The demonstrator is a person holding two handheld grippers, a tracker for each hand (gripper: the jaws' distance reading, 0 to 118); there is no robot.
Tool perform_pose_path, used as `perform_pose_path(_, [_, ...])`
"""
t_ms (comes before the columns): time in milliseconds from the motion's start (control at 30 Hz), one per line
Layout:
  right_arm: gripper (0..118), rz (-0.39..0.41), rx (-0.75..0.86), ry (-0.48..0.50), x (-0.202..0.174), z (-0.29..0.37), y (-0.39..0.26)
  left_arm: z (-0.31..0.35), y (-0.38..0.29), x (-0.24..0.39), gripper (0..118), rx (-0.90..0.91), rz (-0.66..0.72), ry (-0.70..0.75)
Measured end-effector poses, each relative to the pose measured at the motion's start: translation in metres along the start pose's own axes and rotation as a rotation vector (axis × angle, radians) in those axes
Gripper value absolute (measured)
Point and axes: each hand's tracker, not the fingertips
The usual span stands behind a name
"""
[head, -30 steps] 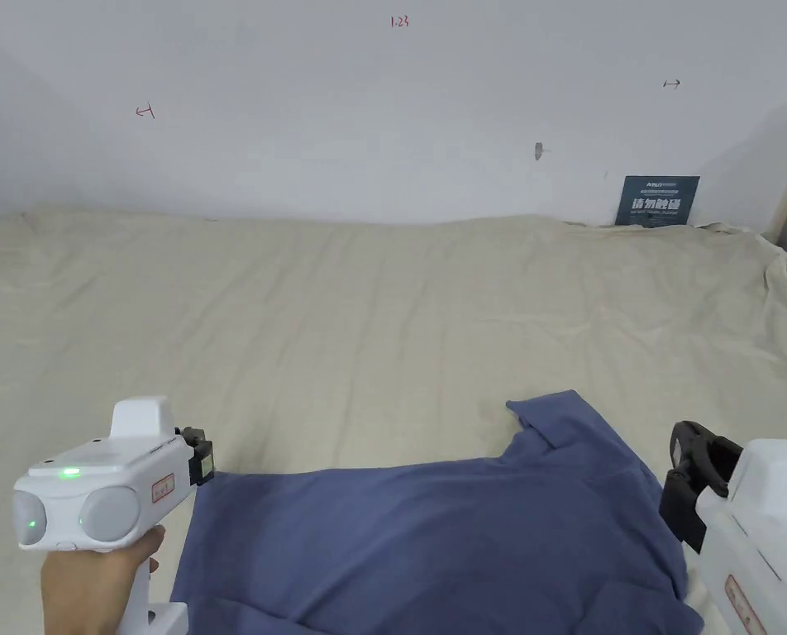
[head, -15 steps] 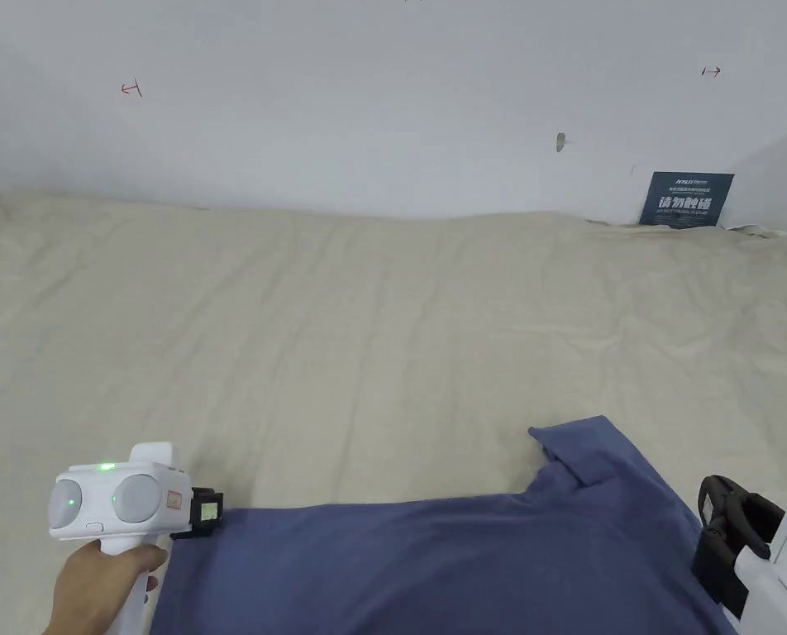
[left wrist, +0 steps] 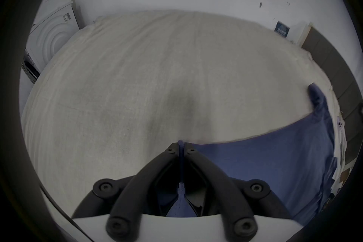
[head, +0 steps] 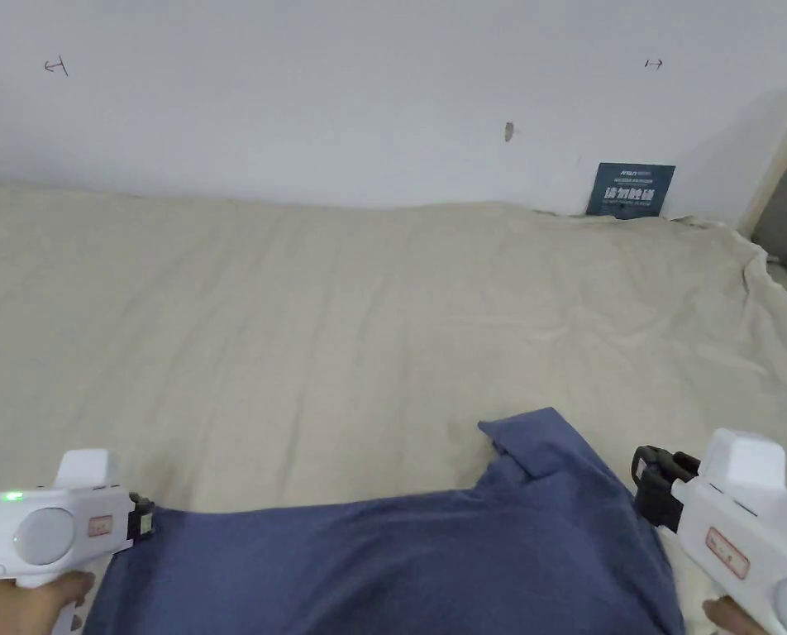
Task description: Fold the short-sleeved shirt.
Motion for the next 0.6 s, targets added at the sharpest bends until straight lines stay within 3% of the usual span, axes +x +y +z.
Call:
perform_pose_path(33, [14,0.005,-0.032,-0.015,0.004,-0.013,0.003,0.007,0.0,0.0,1,0.011,-0.002,-0.006])
perform_pose_path(100, [56,-0.009,-0.114,-0.036,0.016,-0.045,0.007,0.026,0.0,0.004,1,0.032,-0.004,-0.027])
perform_pose_path(133, [69,-0.006,-0.142,-0.032,0.022,-0.059,0.006,0.032,0.0,0.004,1,0.039,-0.006,-0.033])
perform_pose_path(200, [69,-0.006,-0.202,-0.043,0.03,-0.084,0.006,0.034,0.001,0.001,1,0.044,-0.012,-0.034])
perform_pose_path(300, [69,0.078,-0.279,-0.102,0.037,-0.117,0.003,0.04,0.0,-0.002,1,0.053,-0.015,-0.041])
perform_pose_path(467, [67,0.151,-0.398,-0.103,0.035,-0.151,-0.009,0.041,-0.001,-0.005,1,0.05,-0.011,-0.037])
perform_pose_path(600, [42,0.168,-0.463,-0.088,0.027,-0.162,-0.021,0.038,-0.003,-0.007,1,0.042,-0.002,-0.035])
